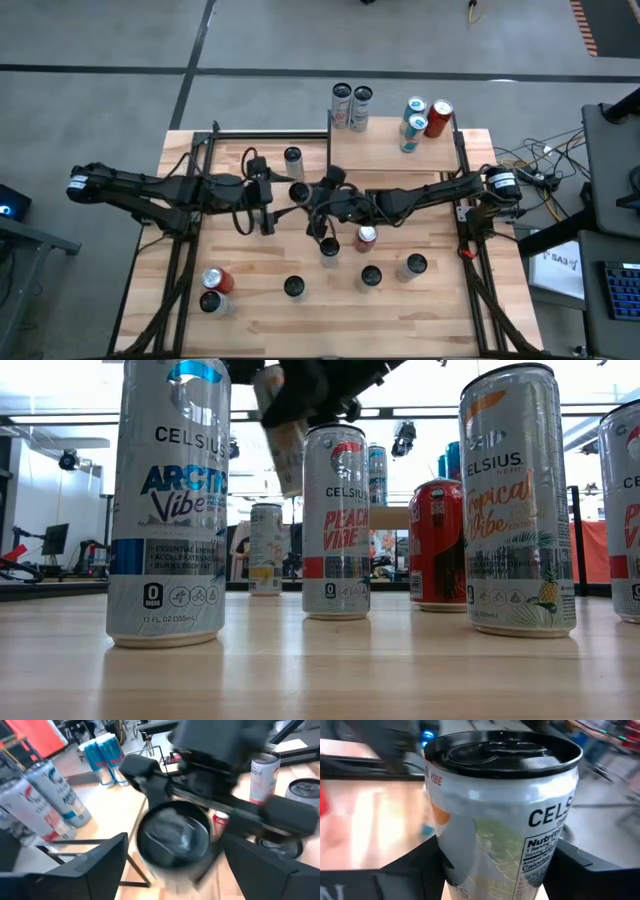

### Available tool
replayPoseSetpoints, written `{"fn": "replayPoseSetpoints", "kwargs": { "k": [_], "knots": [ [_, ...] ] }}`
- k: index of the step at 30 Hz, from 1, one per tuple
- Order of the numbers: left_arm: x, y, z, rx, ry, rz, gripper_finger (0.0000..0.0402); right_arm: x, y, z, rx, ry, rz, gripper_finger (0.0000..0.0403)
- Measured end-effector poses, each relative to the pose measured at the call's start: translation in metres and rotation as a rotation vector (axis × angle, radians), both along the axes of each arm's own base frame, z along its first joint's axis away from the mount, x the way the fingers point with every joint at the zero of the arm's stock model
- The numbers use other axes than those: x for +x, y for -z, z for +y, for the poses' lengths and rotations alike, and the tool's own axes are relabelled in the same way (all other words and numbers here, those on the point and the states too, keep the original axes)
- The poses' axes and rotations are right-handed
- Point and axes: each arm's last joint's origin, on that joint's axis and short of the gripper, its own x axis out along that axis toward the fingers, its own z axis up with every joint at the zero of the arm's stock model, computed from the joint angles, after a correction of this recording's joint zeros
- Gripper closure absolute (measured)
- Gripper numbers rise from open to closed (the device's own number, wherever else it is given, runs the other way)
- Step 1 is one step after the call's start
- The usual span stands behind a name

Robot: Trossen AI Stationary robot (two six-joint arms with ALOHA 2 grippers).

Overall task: Place canned beverage on shelf
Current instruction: Put the middle white yellow soda can on the shelf

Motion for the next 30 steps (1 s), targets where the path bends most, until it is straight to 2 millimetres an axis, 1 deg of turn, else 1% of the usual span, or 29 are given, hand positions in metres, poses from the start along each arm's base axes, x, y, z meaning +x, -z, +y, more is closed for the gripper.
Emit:
{"fn": "replayPoseSetpoints", "kwargs": {
  "k": [6, 11, 14, 18, 22, 25, 28, 30],
  "knots": [
    [-0.017, -0.017, 0.002, 0.104, 0.032, -0.043, 0.0089, -0.021, -0.019, -0.029, -0.034, 0.169, -0.011, 0.0168],
    [-0.035, -0.029, 0.004, 0.125, 0.036, -0.109, 0.0088, -0.041, -0.027, -0.055, -0.013, 0.255, -0.043, 0.0168],
    [-0.045, -0.029, 0.006, 0.124, 0.035, -0.128, 0.0088, -0.056, -0.025, -0.071, 0.027, 0.319, -0.079, 0.0168],
    [-0.053, -0.024, 0.006, 0.122, 0.04, -0.153, 0.0088, -0.078, -0.017, -0.085, 0.081, 0.398, -0.148, 0.0168],
    [-0.06, -0.015, 0.007, 0.133, 0.042, -0.163, 0.0087, -0.103, -0.014, -0.091, 0.131, 0.445, -0.244, 0.0168],
    [-0.065, -0.011, 0.008, 0.13, 0.04, -0.183, 0.0087, -0.119, -0.007, -0.094, 0.149, 0.494, -0.291, 0.0168],
    [-0.067, -0.006, 0.008, 0.13, 0.04, -0.191, 0.0089, -0.13, 0.002, -0.095, 0.172, 0.537, -0.337, 0.0168],
    [-0.068, -0.003, 0.008, 0.13, 0.039, -0.191, 0.0091, -0.134, 0.005, -0.096, 0.183, 0.545, -0.366, 0.0168]
  ]
}}
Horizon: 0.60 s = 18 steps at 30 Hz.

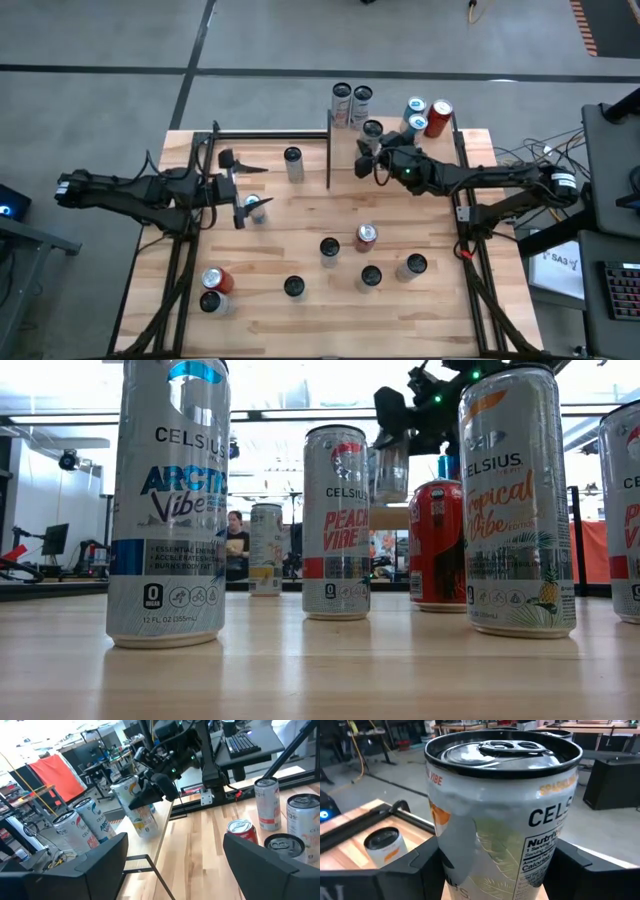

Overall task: Place canned beverage on shelf
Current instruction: Put the middle white yellow soda can on the shelf

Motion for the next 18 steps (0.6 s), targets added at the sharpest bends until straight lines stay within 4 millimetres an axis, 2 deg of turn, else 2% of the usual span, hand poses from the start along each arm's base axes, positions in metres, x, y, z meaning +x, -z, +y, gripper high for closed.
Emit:
{"fn": "replayPoseSetpoints", "kwargs": {
  "k": [6, 18],
  "knots": [
    [0.001, 0.009, 0.0, 0.028, -0.005, -0.005, 0.01, -0.002, 0.008, -0.002, 0.005, 0.047, 0.014, 0.0168],
    [0.0, 0.008, 0.002, 0.048, -0.067, -0.006, 0.0109, 0.002, 0.016, -0.006, 0.016, 0.117, 0.024, 0.0168]
  ]
}}
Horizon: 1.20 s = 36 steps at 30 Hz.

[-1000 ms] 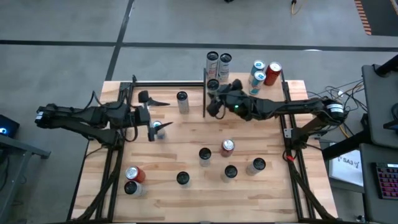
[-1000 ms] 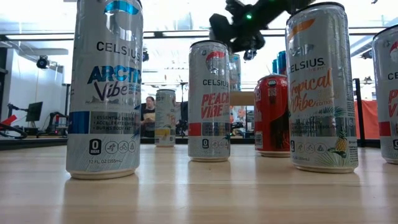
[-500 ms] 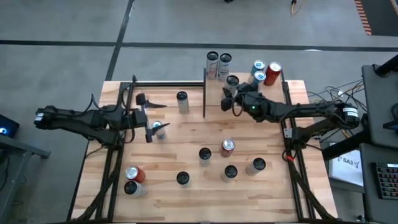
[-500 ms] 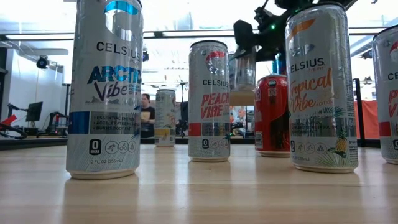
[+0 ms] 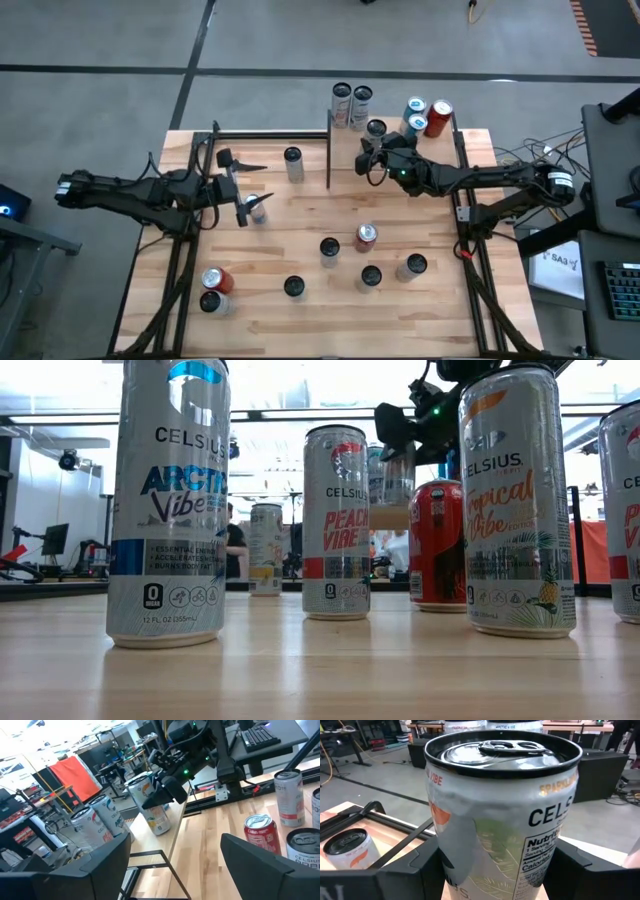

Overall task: Place canned beverage on shelf
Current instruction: Put the middle white yellow soda can on the shelf

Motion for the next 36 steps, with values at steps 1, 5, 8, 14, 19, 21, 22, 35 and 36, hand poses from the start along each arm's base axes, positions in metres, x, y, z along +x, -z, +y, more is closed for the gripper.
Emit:
{"fn": "replayPoseSetpoints", "kwargs": {
  "k": [1, 5, 8, 14, 19, 21, 22, 35, 36],
  "knots": [
    [0.0, 0.0, 0.0, 0.0, 0.0, 0.0, 0.0109, 0.0, 0.0, 0.0, 0.001, 0.001, -0.002, 0.0168],
    [0.0, 0.0, 0.0, 0.0, 0.0, 0.002, 0.0109, 0.0, 0.0, 0.0, 0.001, 0.002, -0.003, 0.0149],
    [0.0, 0.001, 0.0, 0.001, 0.0, 0.007, 0.0109, 0.0, 0.0, -0.001, 0.003, 0.005, -0.007, 0.0114],
    [0.0, 0.001, 0.0, 0.005, 0.0, 0.008, 0.0109, 0.0, -0.001, -0.002, -0.003, 0.027, -0.002, 0.0071],
    [0.0, 0.001, 0.0, 0.005, 0.0, 0.01, 0.0109, 0.002, -0.01, -0.003, -0.032, 0.021, 0.011, 0.0072],
    [0.0, 0.001, 0.0, 0.005, 0.0, 0.01, 0.0109, 0.003, -0.014, -0.004, -0.044, 0.017, 0.015, 0.0074],
    [0.0, 0.001, 0.0, 0.005, 0.0, 0.011, 0.0109, 0.004, -0.016, -0.004, -0.05, 0.016, 0.017, 0.0075],
    [0.0, 0.001, 0.0, 0.005, 0.0, 0.01, 0.0109, 0.011, -0.068, -0.006, -0.182, 0.019, 0.044, 0.0076],
    [0.0, 0.001, 0.0, 0.005, 0.0, 0.01, 0.0109, 0.011, -0.073, -0.006, -0.195, 0.018, 0.046, 0.0076]
  ]
}}
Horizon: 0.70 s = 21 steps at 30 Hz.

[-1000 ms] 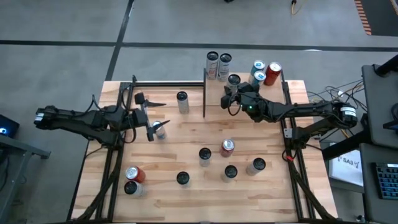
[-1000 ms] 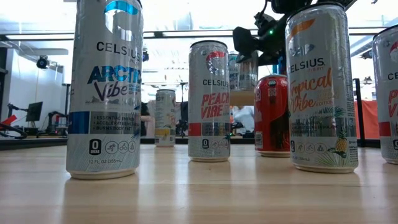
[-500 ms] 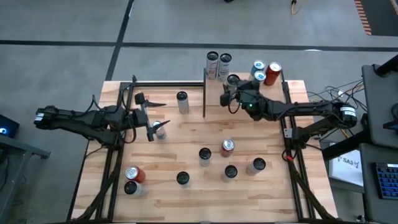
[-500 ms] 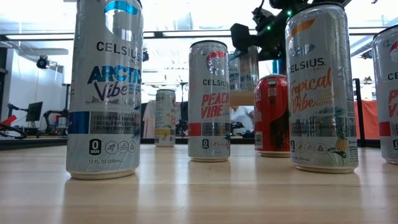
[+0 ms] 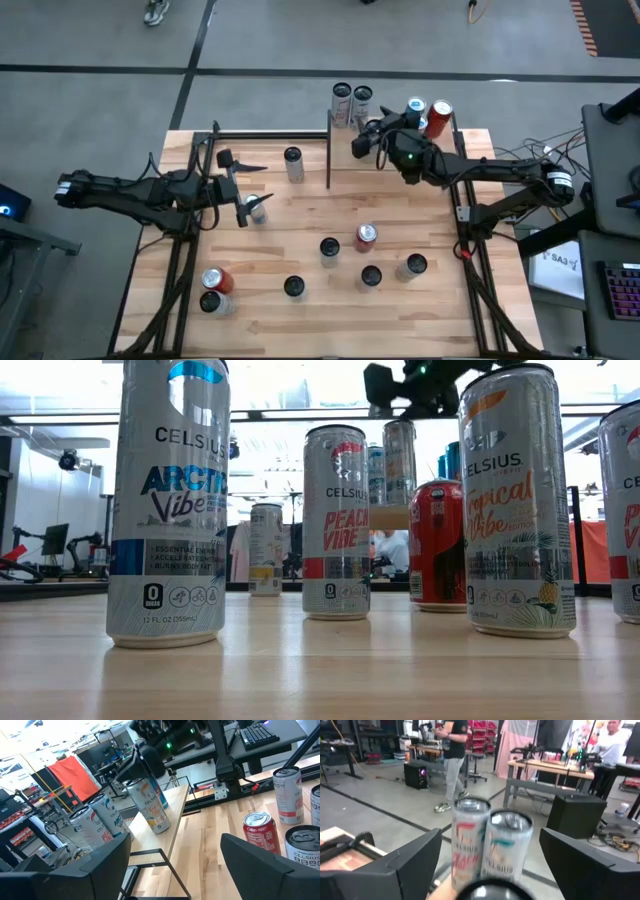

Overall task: Place canned beverage on shelf
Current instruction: Put the middle white yellow soda can on the shelf

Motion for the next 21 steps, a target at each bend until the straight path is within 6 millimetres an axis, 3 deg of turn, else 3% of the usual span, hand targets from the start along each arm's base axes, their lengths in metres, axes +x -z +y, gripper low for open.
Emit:
{"fn": "replayPoseSetpoints", "kwargs": {
  "k": [7, 13, 16, 21],
  "knots": [
    [0.0, 0.0, 0.0, 0.0, 0.0, 0.001, 0.0109, 0.002, -0.035, 0.01, 0.016, -0.055, 0.071, 0.0076],
    [0.0, 0.0, 0.0, 0.0, 0.0, 0.001, 0.0109, -0.001, -0.048, 0.025, 0.221, -0.224, 0.103, 0.0083],
    [0.0, 0.0, 0.0, 0.0, 0.0, 0.001, 0.0109, 0.001, -0.047, 0.028, 0.311, -0.265, 0.132, 0.0115],
    [0.0, 0.0, 0.0, 0.0, 0.0, 0.001, 0.0109, 0.008, -0.038, 0.031, 0.393, -0.28, 0.199, 0.0215]
  ]
}}
